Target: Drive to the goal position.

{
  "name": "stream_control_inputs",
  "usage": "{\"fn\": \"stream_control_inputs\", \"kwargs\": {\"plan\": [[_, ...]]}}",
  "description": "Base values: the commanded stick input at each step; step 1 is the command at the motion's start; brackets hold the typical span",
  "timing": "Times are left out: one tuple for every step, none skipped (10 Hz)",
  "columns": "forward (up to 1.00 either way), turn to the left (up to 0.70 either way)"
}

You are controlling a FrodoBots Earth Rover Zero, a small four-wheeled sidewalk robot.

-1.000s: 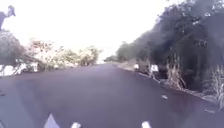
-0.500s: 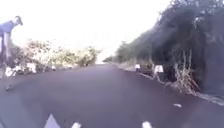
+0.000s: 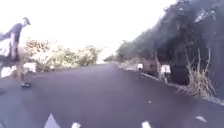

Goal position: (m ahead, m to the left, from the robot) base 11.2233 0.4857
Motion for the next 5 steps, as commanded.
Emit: {"fn": "stream_control_inputs", "kwargs": {"plan": [[0.85,0.0],[0.85,0.0],[0.85,0.0],[0.85,0.0],[0.85,0.0]]}}
